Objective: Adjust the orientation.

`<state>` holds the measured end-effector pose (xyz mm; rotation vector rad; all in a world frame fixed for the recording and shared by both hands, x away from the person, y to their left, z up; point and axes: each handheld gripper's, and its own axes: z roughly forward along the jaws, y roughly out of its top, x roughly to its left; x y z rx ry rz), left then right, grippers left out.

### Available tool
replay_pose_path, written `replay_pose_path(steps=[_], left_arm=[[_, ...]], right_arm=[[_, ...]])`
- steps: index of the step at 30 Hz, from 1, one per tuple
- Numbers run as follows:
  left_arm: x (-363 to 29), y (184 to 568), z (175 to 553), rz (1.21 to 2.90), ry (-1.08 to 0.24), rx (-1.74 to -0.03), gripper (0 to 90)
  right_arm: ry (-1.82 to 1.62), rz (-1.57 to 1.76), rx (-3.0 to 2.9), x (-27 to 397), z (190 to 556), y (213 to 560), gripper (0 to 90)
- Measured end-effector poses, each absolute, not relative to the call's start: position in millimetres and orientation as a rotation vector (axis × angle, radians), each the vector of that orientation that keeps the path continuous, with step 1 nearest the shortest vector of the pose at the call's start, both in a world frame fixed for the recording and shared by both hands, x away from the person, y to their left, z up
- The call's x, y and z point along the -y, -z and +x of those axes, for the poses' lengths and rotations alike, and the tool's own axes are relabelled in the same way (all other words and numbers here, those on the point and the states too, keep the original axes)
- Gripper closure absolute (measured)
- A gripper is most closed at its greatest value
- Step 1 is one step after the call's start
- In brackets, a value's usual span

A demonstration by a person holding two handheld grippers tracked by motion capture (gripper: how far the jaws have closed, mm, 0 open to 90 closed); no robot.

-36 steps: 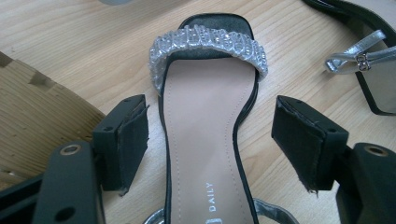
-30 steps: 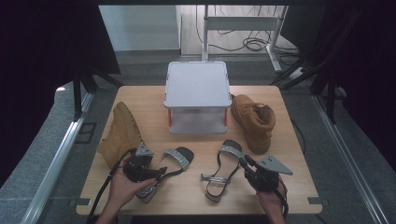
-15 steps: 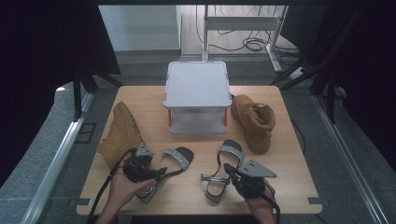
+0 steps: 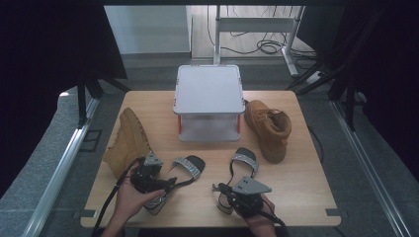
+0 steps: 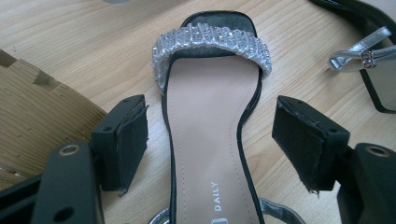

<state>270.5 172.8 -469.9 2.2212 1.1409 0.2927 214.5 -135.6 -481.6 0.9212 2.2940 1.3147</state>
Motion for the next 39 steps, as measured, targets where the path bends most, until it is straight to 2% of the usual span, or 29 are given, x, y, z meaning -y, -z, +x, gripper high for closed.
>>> replay_pose_path(steps=[15,39], left_arm=[[-175,471,271,2.222,-0.287,-1.147,27.1],[-177,472,273,2.226,-0.274,-1.149,27.0]], right_arm=[[-1.172,0.828,-2.384,106,206,502,89.5],[-1.074,0.813,-2.42,96,202,516,89.6]])
